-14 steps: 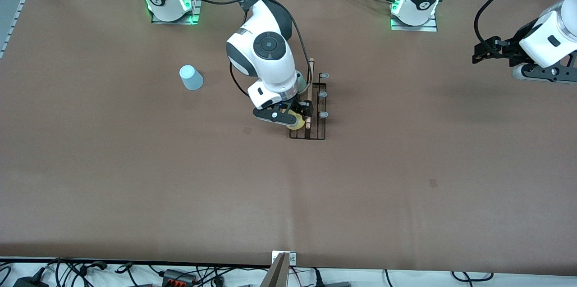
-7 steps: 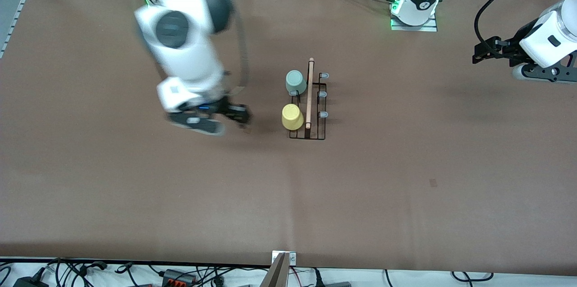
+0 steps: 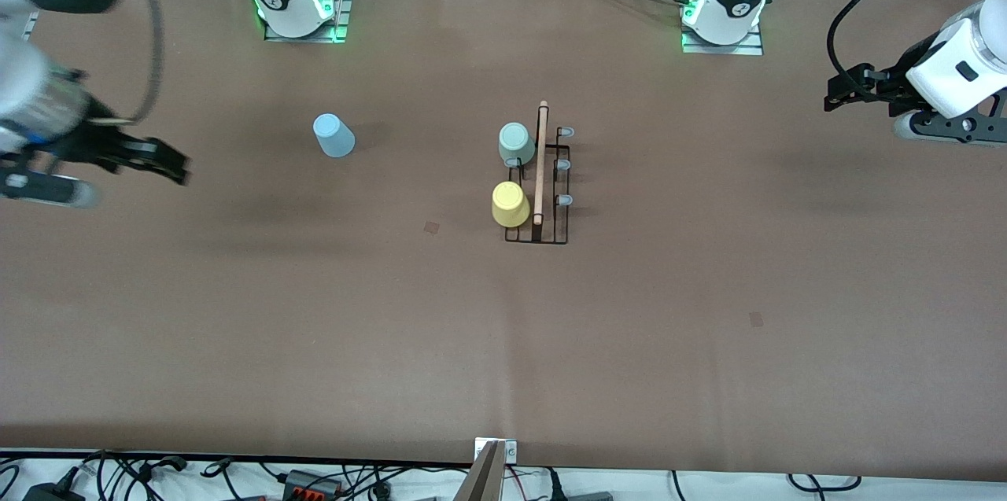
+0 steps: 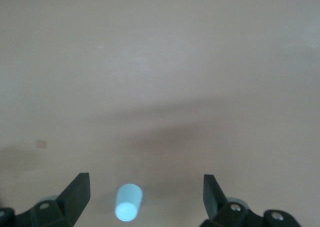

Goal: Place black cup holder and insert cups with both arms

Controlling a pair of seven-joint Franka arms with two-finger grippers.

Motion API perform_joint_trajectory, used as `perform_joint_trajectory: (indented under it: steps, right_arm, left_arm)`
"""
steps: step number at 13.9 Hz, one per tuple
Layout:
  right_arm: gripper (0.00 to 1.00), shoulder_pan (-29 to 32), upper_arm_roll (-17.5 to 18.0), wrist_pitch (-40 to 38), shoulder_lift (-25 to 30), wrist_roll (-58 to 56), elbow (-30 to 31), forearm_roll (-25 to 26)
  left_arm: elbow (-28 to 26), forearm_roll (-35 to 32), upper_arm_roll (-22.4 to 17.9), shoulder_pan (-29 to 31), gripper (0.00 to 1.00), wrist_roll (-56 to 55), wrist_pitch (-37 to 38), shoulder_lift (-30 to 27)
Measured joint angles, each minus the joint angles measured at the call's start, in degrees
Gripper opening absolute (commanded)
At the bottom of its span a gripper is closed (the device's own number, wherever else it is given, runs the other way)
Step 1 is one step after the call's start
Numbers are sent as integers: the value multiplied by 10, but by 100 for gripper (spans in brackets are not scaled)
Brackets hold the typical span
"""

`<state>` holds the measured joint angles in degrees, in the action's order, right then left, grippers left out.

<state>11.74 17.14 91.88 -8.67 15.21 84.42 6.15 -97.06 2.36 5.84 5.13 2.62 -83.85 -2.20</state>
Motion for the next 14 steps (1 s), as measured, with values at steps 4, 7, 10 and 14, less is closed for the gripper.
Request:
perform_joint_trajectory:
  steps: [4, 7, 10, 14]
  right_arm:
    - [100, 11, -35, -53, 23, -31, 2, -1]
    - [100, 11, -36, -57, 23, -39, 7, -30]
    - [100, 11, -36, -57, 22, -62, 10, -38]
    - [100, -46, -111, -54, 24, -74, 10, -40]
  left_arm:
    - [0, 0, 0, 0, 100, 0, 0, 0]
    - [0, 0, 0, 0, 100, 0, 0, 0]
    - [0, 0, 0, 0, 100, 0, 0, 0]
    - [0, 0, 2, 0, 100, 1, 0, 0]
